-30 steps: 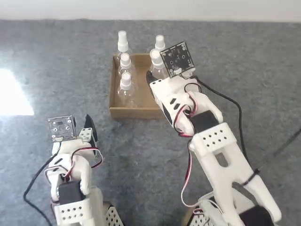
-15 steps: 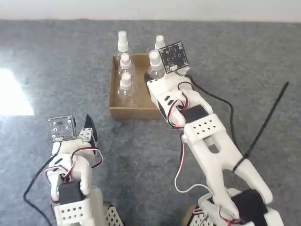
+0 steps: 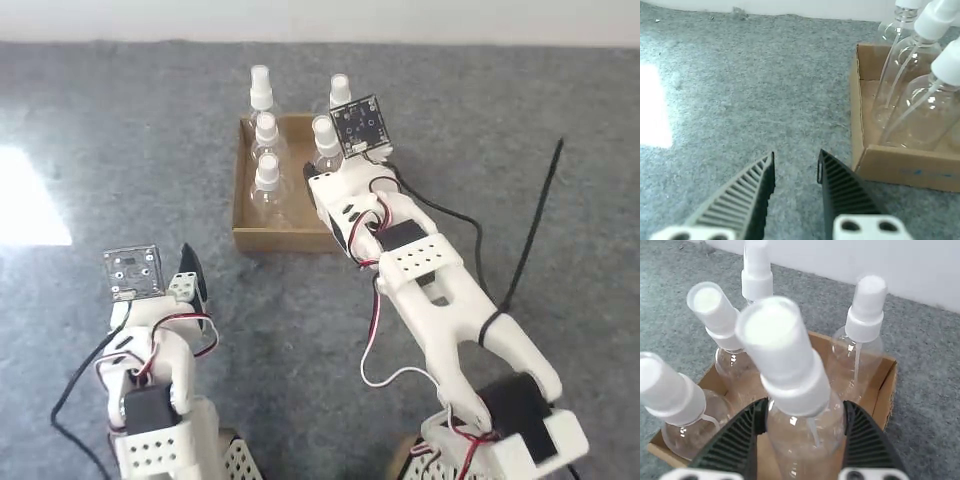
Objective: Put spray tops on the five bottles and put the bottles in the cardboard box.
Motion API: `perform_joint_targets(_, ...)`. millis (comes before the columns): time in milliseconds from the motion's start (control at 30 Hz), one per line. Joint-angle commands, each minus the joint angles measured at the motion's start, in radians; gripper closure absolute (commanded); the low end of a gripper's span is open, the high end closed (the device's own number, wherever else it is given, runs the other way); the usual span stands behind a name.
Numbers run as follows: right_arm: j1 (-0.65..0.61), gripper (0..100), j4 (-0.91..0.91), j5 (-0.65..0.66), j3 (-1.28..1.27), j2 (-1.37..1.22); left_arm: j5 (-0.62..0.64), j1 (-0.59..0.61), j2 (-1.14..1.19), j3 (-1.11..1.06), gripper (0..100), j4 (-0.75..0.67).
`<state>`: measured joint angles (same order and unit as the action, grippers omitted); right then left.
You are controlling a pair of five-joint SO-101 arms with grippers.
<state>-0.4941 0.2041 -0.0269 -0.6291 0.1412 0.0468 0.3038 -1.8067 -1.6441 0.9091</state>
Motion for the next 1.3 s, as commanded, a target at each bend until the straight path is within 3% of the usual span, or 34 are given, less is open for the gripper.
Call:
perform_joint_targets(0, 0.015, 91.2, -0.044, -0.009, 0.066, -0.004, -0.034, -0.003, -0.012, -0.005, 87, -0.031)
perform_joint_targets(1033, 0.061, 90.2, -0.088, -0.011, 0.061, -0.114, -0.035, -0.003, -0.012, -0.007, 87, -0.031)
perform_joint_targets(1267, 0.058, 75.4, -0.087, -0.015, 0.038, -0.114, -0.035, -0.003, -0.012, -0.008, 87, -0.031)
